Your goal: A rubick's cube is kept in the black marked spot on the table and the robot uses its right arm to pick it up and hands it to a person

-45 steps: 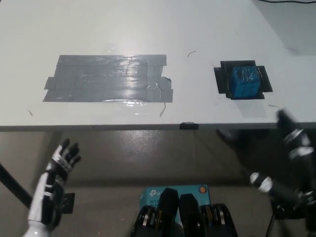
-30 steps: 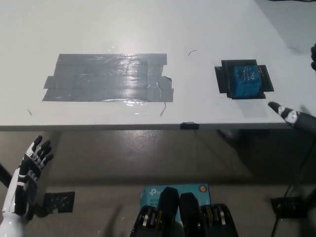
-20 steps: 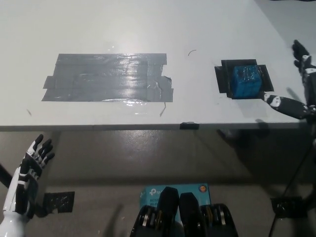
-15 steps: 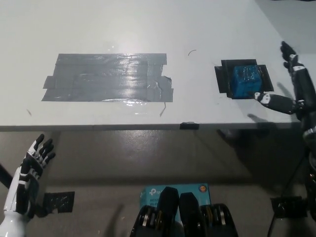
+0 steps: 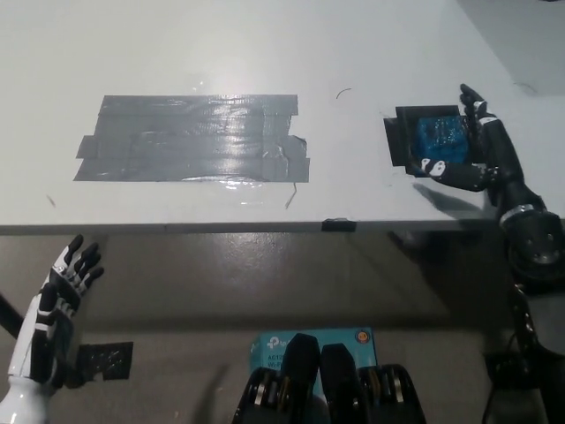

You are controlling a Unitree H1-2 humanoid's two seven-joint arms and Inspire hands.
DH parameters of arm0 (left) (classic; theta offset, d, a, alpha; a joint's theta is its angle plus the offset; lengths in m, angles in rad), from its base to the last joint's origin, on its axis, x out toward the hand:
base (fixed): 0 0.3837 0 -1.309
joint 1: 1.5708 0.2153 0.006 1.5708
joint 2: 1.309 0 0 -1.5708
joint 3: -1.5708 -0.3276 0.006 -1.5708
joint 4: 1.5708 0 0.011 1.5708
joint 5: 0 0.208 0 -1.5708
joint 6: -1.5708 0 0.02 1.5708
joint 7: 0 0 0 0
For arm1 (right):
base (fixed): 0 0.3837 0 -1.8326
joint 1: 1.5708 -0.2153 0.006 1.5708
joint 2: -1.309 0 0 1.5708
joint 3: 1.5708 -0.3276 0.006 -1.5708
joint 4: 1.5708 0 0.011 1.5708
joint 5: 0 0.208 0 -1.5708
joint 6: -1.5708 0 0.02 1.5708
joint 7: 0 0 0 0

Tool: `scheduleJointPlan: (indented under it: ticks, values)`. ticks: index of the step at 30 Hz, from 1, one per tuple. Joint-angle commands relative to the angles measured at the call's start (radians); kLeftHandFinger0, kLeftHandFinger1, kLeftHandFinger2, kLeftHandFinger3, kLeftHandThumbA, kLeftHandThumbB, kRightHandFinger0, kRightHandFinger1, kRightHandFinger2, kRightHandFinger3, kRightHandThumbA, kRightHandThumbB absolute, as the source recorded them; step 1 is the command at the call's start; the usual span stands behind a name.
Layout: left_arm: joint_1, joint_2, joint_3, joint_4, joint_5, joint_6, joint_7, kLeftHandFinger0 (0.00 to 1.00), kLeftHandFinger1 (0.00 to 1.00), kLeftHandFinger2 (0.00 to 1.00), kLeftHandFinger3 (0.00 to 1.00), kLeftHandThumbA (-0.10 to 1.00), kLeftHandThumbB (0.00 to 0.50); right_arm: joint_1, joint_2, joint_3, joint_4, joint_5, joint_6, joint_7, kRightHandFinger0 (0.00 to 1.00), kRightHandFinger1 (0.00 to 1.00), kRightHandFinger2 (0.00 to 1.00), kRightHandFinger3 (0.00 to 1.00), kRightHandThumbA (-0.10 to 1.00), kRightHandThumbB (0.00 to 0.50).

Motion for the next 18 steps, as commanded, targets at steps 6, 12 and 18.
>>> scheduleJointPlan:
  ticks: [6,12,18]
  values:
    - [0.041,0.008,-0.035,-0.055,0.0,-0.031,-0.037,1.0,1.0,1.0,1.0,1.0,0.225,-0.107,0.003,-0.002,0.083,0.012,-0.028,-0.039,1.0,1.0,1.0,1.0,0.92,0.431]
    - [0.047,-0.003,-0.064,-0.068,0.007,-0.025,-0.043,1.0,1.0,1.0,1.0,1.0,0.207,-0.154,0.0,-0.012,0.152,0.026,-0.027,-0.047,1.0,1.0,1.0,1.0,0.92,0.433]
    - [0.044,-0.009,-0.069,-0.073,0.014,-0.021,-0.041,1.0,1.0,1.0,1.0,1.0,0.207,-0.191,-0.006,-0.011,0.238,0.024,-0.057,-0.064,1.0,1.0,1.0,1.0,0.93,0.448]
